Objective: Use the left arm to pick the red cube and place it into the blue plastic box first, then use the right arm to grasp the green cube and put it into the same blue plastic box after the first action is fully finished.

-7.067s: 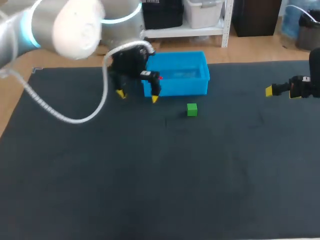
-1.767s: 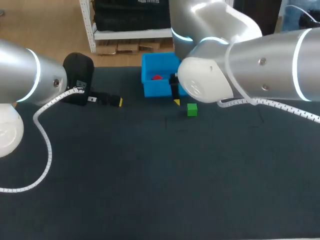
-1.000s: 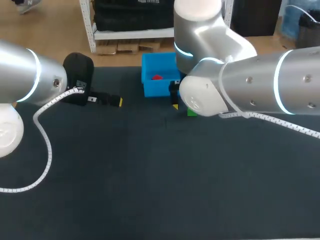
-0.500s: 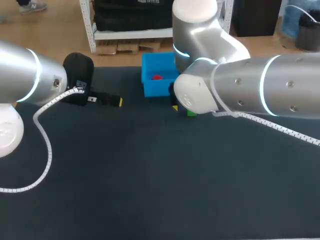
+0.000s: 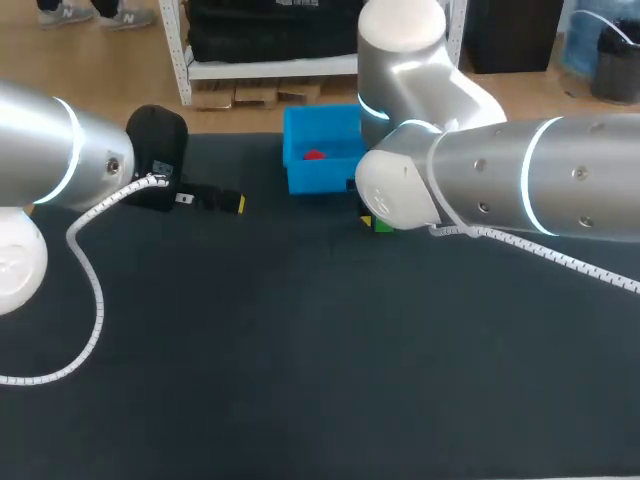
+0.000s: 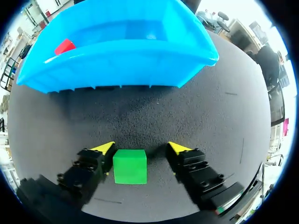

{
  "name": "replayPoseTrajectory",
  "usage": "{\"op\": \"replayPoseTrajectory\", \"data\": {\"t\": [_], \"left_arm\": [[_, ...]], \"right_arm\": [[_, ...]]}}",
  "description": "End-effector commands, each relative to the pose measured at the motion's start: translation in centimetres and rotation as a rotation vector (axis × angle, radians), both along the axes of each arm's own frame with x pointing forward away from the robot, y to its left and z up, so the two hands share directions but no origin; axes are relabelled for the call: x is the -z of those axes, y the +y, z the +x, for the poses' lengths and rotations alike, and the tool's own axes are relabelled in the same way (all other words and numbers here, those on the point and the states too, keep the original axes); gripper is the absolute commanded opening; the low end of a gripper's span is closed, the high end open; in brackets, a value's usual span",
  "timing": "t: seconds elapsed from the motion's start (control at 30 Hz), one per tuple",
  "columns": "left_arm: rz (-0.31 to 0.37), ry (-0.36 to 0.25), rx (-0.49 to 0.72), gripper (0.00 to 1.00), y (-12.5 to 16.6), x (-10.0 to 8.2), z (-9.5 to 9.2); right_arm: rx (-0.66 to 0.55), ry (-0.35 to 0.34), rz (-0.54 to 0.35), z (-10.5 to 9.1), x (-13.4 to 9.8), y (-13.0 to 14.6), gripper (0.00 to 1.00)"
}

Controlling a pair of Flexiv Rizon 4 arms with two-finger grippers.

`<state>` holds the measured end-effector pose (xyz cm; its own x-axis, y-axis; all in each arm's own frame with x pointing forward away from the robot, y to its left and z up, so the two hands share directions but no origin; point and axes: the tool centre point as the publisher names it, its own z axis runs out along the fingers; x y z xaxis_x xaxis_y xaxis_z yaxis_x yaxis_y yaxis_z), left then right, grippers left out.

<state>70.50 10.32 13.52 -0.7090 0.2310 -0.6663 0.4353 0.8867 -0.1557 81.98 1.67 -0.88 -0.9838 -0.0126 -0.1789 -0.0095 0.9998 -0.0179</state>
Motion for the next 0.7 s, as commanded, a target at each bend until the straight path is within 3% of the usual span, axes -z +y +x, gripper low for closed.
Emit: {"op": "replayPoseTrajectory", "data": {"t": [0.03,0.4,0.7], "left_arm": [[-0.007,0.000,0.008,1.00,0.2,0.1,0.1],[-0.007,0.000,0.008,1.00,0.2,0.1,0.1],[-0.007,0.000,0.008,1.00,0.2,0.1,0.1]], "right_arm": [[0.002,-0.005,0.005,-0.4,0.1,-0.3,0.00],[0.009,-0.039,0.013,-1.0,-2.2,-0.5,0.00],[0.001,-0.164,0.015,-2.0,-9.1,-0.4,0.00]]}}
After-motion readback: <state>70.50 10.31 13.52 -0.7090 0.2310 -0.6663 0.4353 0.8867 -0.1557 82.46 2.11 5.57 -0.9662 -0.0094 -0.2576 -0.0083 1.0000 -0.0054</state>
